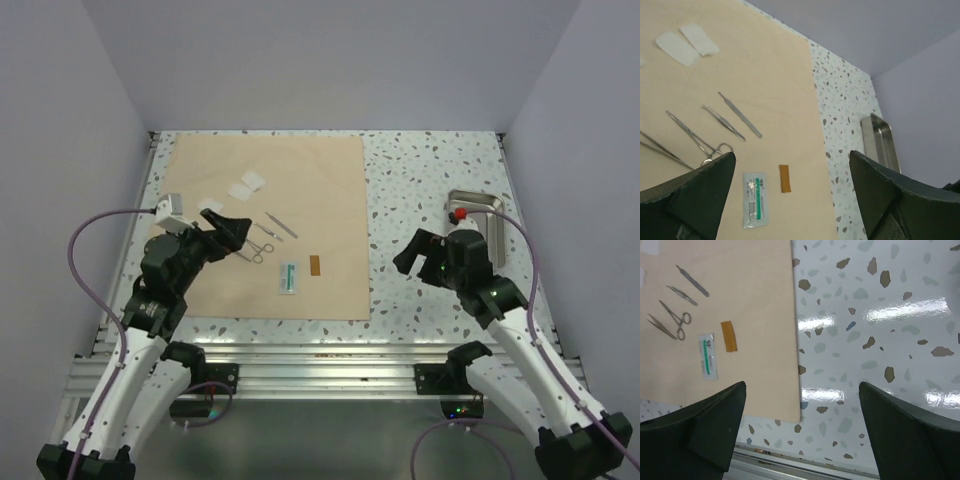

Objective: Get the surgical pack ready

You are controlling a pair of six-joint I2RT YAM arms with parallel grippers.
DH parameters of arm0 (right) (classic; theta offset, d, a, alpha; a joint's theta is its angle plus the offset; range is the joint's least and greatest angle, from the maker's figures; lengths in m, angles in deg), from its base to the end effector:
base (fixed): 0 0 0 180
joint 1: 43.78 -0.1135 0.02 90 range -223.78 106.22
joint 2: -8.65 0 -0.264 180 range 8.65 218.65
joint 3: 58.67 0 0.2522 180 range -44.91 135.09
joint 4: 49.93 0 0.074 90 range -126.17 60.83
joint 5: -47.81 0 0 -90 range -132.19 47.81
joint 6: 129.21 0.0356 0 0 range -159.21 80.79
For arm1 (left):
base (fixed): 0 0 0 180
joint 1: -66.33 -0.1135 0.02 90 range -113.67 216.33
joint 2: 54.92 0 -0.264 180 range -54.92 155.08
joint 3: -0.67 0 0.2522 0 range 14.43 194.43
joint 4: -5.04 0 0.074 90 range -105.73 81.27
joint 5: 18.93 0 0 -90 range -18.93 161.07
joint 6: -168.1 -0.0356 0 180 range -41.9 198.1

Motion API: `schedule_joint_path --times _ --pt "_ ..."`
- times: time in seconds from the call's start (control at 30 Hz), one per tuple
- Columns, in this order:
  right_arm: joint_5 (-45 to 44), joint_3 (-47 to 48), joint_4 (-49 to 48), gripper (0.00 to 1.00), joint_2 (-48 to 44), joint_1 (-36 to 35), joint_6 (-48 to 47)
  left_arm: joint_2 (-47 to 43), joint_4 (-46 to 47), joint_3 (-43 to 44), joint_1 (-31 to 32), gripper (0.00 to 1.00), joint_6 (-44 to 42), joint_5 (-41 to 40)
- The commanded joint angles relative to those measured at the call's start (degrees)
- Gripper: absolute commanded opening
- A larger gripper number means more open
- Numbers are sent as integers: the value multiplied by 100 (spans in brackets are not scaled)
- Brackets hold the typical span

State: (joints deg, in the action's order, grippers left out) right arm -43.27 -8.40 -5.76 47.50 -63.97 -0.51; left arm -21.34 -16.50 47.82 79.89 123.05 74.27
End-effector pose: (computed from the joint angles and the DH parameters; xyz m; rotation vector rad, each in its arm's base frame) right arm 0.1446 0.0524 0.2698 0.3648 2.1683 0.5719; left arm 0.1490 -0.0380 0.3035 -0.4390 1.7217 -0.7983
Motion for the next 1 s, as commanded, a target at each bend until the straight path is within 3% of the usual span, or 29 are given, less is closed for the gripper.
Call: schedule_joint_path --times 0.0,0.2,0.4,0.53,0.63,0.83,0.97 --pt "-33 443 676 99 814 -3 -608 384 -901 220 -3 100 -495 154" --pt "705 445 335 99 1230 6 -864 1149 -1508 555 -3 99 -662 -91" --pt "548 734 544 96 1845 -12 -1162 1930 -1745 994 -3 98 -821 -206" --pt "583 919 562 94 2056 -38 -1426 2573 -2079 1538 15 89 -970 -303" --pt "556 1051 580 94 2197 -47 -1628 3048 -2439 2127 234 86 -979 -960" --pt "521 1192 483 94 2346 -65 -1857 4329 -2939 3181 691 78 -786 -1453" --pt "757 1174 387 93 2346 -56 -1892 4718 -3116 3376 718 79 -445 -1805"
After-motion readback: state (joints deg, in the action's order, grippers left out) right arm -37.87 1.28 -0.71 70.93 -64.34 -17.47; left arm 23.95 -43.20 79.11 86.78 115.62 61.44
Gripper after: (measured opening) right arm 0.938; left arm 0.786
